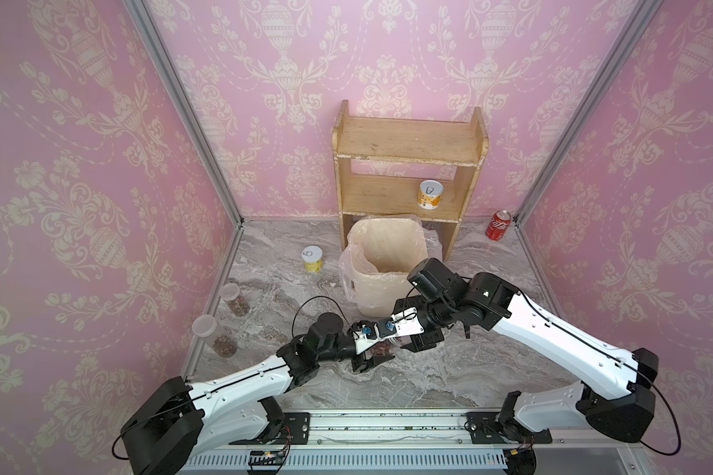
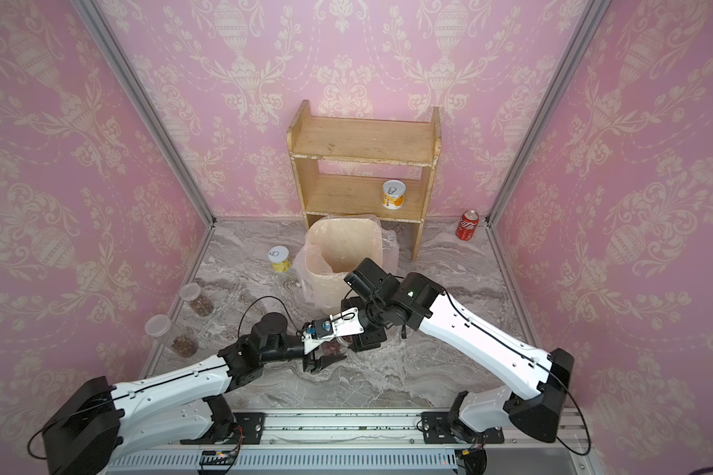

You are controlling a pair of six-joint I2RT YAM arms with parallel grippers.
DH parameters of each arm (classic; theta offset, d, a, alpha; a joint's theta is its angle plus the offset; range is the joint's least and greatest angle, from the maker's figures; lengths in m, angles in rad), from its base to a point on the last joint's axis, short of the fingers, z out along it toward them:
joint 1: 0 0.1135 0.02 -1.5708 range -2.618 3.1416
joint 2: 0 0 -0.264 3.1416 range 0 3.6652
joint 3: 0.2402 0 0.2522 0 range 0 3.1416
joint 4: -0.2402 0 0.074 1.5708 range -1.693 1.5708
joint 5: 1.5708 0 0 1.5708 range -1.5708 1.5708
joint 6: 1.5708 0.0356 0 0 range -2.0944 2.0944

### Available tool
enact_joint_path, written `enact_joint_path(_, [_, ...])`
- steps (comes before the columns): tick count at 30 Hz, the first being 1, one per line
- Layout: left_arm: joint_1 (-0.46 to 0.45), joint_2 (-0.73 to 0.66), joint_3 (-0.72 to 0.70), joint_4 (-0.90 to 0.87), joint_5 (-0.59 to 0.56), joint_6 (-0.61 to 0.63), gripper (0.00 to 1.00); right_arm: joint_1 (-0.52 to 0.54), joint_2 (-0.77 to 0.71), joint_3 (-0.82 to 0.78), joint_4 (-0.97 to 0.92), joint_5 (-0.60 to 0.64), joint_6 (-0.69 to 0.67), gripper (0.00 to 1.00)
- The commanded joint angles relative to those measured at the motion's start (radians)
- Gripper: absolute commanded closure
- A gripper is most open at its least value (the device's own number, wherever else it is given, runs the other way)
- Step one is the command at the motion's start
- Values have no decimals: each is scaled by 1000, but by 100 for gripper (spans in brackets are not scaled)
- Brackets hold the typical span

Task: Empty the moldy dried flower tea in the jars
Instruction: Unscrew the lid from the jar.

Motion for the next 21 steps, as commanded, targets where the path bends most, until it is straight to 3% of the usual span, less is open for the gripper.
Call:
enact_joint_path(1, [4, -9, 7, 38, -1, -18, 67, -22, -91, -23, 126, -111, 185, 14])
enact_joint_path(5, [4, -29, -7, 44, -46, -4, 67, -100, -199, -101, 256, -197, 501, 8])
enact_joint_path(7, [3, -39, -11, 44, -72, 5, 67, -115, -234, -126, 305, -104, 747, 8])
enact_joint_path(12, [4, -43, 2, 25, -119, 38, 68, -133, -151, -10, 123, -6, 1125, 2])
enact_joint_path(16, [4, -33, 12, 22, -152, 59, 69, -134, -96, -13, 69, -11, 1288, 2])
enact_joint_path(21, [4, -23, 20, 21, -152, 62, 69, -132, -82, -50, 77, -6, 1354, 7])
